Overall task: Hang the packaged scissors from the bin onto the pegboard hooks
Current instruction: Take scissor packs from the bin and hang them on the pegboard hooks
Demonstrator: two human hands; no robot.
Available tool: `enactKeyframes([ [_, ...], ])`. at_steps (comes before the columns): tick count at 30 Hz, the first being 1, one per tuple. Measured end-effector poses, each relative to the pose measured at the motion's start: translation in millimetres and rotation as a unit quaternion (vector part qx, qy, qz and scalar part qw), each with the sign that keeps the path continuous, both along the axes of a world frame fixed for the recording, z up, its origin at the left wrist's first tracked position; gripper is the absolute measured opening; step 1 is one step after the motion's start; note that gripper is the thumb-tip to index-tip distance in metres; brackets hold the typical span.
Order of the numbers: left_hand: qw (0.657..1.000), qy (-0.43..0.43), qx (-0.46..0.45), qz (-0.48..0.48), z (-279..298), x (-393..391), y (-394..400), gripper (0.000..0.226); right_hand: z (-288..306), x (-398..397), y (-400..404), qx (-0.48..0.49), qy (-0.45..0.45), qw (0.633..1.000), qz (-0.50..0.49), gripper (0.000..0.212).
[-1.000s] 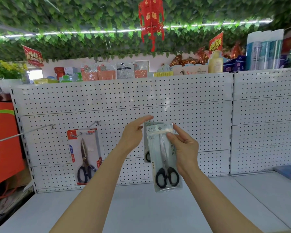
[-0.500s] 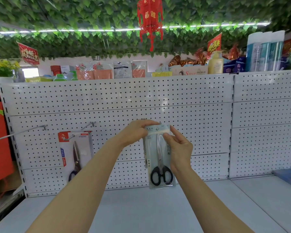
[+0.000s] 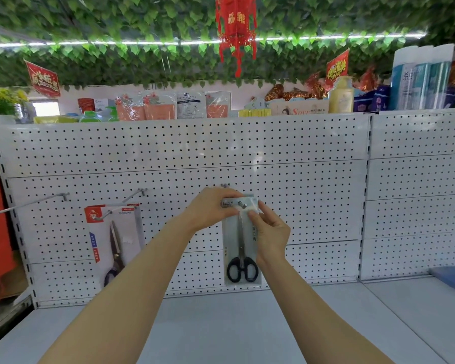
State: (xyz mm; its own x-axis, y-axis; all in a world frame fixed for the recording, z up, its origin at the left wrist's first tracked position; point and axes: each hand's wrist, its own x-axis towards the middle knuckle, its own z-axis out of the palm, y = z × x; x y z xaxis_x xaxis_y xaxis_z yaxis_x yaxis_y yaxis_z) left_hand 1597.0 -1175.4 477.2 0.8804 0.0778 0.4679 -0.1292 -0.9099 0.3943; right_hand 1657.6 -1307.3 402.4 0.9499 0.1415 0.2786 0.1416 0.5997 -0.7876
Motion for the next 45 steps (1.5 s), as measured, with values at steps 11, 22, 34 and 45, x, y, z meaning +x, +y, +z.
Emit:
enactKeyframes([
  [11, 0.999, -0.025, 0.017, 0.018, -8, 10, 6, 0.047, -5, 19, 9, -0.084, -0.038, 0.995, -0.040, 0.017],
  [22, 0.979, -0.110, 0.163, 0.057, -11, -28, -6, 0.070, 9, -3, -60, -0.375, -0.375, 0.800, -0.281, 0.050],
  [34, 0.962, -0.166, 0.198, 0.091, -80, -115, -125, 0.062, -27, -77, -168, -0.449, -0.490, 0.620, -0.416, 0.044],
  [45, 0.987, 0.004, 0.158, 0.023, -322, -123, -282, 0.051, -264, -106, -333, -0.608, -0.390, 0.615, -0.316, 0.036],
])
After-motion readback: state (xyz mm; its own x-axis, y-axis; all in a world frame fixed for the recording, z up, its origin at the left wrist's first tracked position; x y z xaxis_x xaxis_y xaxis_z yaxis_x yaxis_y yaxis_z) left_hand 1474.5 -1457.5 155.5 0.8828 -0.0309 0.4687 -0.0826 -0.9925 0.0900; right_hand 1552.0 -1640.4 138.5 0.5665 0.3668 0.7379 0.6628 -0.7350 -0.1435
